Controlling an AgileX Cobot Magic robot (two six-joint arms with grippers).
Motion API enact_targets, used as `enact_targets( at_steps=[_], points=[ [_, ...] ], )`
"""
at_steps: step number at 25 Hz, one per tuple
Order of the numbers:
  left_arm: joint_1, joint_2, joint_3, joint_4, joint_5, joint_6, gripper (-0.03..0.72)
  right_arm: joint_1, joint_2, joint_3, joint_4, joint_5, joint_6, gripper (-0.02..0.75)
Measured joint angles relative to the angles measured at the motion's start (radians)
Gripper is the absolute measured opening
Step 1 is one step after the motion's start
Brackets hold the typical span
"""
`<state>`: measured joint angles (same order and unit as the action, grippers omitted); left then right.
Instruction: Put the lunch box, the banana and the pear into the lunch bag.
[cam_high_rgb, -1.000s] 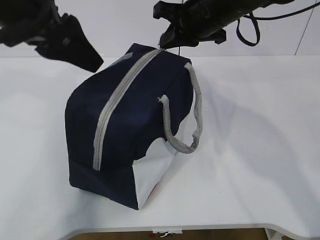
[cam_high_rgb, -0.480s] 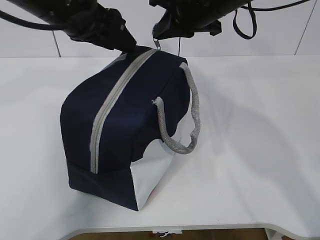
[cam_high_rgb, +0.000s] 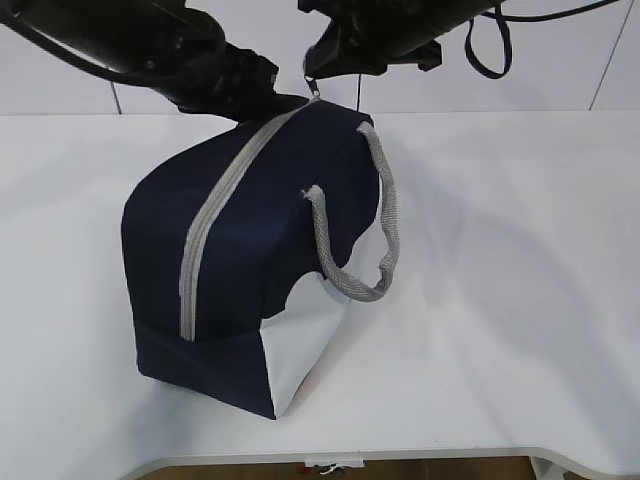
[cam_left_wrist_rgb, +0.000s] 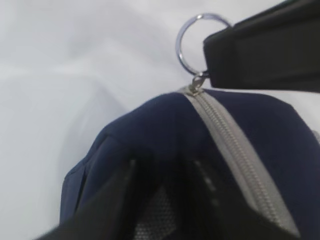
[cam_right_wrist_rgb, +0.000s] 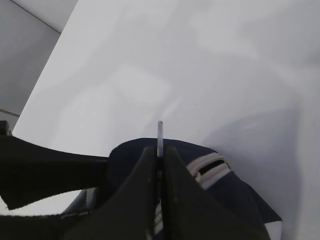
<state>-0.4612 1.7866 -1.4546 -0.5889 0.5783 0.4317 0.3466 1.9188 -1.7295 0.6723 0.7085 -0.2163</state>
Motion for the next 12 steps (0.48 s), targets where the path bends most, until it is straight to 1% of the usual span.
enact_targets(
  at_steps=[1, 2, 3, 4, 7, 12],
  points=[
    [0.000, 0.006, 0.000, -0.002, 0.000, 0.000, 0.212, 0.000, 0.000, 0.000, 0.000, 0.000, 0.000, 0.013],
    [0.000, 0.009, 0.000, -0.002, 0.000, 0.000, 0.128, 0.000, 0.000, 0.000, 0.000, 0.000, -0.002, 0.013],
    [0.000, 0.012, 0.000, -0.002, 0.000, 0.004, 0.068, 0.000, 0.000, 0.000, 0.000, 0.000, -0.004, 0.013],
    [0.000, 0.013, 0.000, -0.002, 0.000, 0.008, 0.036, 0.000, 0.000, 0.000, 0.000, 0.000, -0.008, 0.013],
    [0.000, 0.011, 0.000, 0.002, 0.002, 0.030, 0.016, 0.000, 0.000, 0.000, 0.000, -0.005, -0.019, 0.013],
    [0.000, -0.040, 0.000, 0.036, 0.051, 0.095, 0.014, 0.000, 0.000, 0.000, -0.032, -0.039, -0.027, 0.013]
  ],
)
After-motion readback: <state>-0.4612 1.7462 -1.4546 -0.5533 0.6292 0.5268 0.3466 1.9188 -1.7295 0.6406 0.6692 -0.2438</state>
